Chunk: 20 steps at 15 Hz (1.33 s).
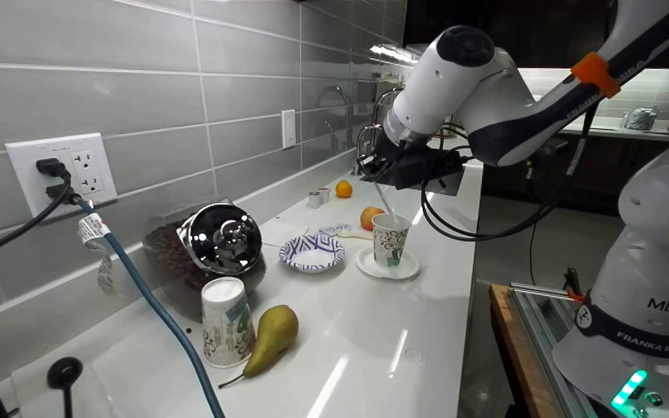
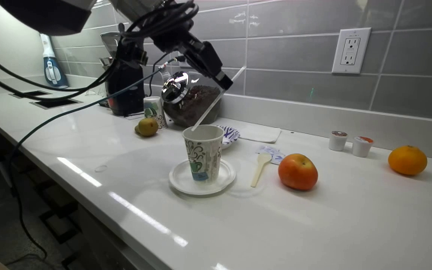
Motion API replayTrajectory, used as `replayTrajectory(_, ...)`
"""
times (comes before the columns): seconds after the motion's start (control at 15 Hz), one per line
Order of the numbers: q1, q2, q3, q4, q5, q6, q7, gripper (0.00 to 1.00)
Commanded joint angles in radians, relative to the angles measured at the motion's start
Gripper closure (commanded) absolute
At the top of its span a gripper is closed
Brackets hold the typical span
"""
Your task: Put the drinking straw inside the paper cup
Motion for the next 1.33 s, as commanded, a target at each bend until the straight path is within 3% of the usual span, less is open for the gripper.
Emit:
replayTrajectory(0.0,-0.057,0.034,0.045,0.0,-0.134,0.028,0.15,0.98)
replayTrajectory(0.67,-0.063,0.133,0.068,-0.002,-0.288,0.017,0.324,0.98)
replayTrajectory(0.73,-0.059,0.136,0.062,-0.002,-0.289,0.02,0.323,0.68)
replayTrajectory(0.8,-0.053,0.137,0.058,-0.002,-0.284,0.018,0.317,0.67)
replayTrajectory(1.27,0.028,0.073,-0.041,-0.006,-0.179,0.068,0.203,0.19)
